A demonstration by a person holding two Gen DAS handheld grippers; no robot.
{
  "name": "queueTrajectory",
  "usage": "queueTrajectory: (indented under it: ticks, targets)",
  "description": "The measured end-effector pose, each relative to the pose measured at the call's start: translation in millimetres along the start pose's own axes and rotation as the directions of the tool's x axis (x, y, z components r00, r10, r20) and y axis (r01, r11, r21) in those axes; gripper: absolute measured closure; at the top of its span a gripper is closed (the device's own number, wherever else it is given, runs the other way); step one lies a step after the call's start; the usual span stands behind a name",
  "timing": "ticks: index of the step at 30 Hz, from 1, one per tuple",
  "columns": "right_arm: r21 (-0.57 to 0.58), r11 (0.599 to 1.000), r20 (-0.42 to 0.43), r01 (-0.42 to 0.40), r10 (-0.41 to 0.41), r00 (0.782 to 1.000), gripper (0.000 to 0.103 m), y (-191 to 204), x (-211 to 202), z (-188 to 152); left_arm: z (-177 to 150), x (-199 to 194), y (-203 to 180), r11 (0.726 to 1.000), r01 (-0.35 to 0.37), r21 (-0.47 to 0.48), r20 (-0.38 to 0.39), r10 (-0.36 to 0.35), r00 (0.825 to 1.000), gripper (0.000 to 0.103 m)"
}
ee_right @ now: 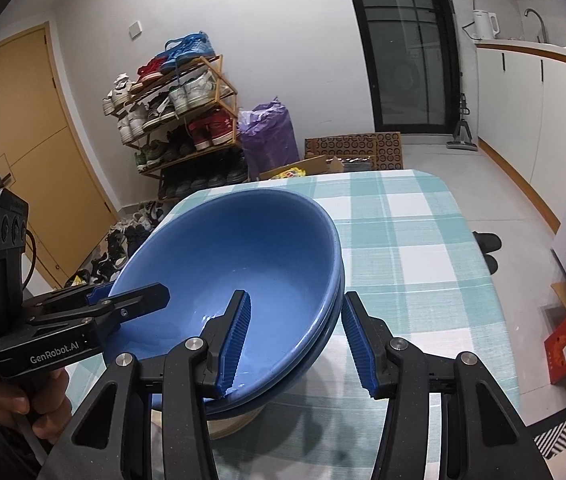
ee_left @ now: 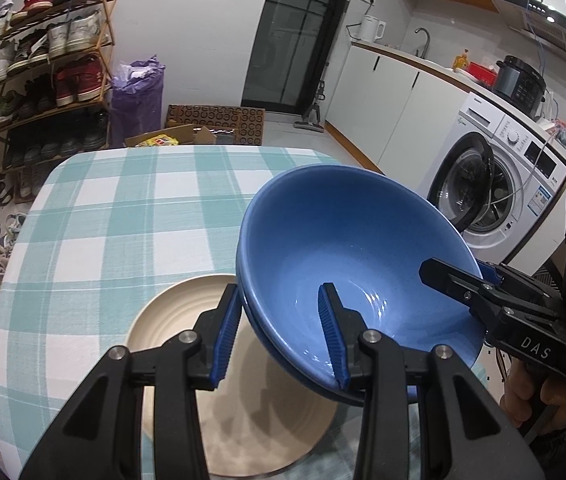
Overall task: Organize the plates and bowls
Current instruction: 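Carry the nested blue bowls over the cream plate stack with both tools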
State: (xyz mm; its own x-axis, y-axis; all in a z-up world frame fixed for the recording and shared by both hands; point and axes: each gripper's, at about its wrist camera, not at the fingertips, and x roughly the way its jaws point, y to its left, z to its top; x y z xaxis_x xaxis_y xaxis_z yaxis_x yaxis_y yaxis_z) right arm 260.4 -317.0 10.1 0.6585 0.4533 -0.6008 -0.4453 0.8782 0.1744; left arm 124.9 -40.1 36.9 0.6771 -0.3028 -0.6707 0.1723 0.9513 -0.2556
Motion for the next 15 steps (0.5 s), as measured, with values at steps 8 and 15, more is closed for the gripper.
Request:
queueTrajectory:
  ticks: [8, 15]
  targets:
    - [-0.027, 0.999, -0.019, -0.038, 0.037, 0.999, 0.054, 24, 17, -2, -9, -12, 25, 0.999, -0.037, -0.038, 0.009, 0.037, 0.999, 0.065]
    - [-0.047, 0.997, -0.039, -0.069, 0.067, 0.997, 0.054, 42, 31, -6, -17, -18, 40, 0.996, -0.065, -0.06, 0.009, 0.065, 0.998, 0.065]
